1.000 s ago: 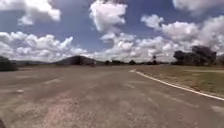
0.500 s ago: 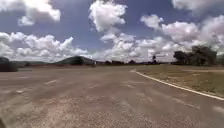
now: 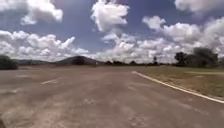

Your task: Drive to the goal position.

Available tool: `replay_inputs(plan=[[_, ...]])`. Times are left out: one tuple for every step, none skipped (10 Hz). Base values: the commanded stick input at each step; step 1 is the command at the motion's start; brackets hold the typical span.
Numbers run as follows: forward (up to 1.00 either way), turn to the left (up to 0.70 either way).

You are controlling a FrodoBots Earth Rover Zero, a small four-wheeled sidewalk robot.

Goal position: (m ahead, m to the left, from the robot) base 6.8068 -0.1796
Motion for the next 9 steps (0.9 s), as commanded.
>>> replay_inputs(plan=[[1.0, -0.07], [1.0, -0.14], [1.0, -0.27], [1.0, -0.08], [1.0, 0.0], [1.0, 0.0], [1.0, 0.0], [1.0, 0.0], [1.0, 0.0]])
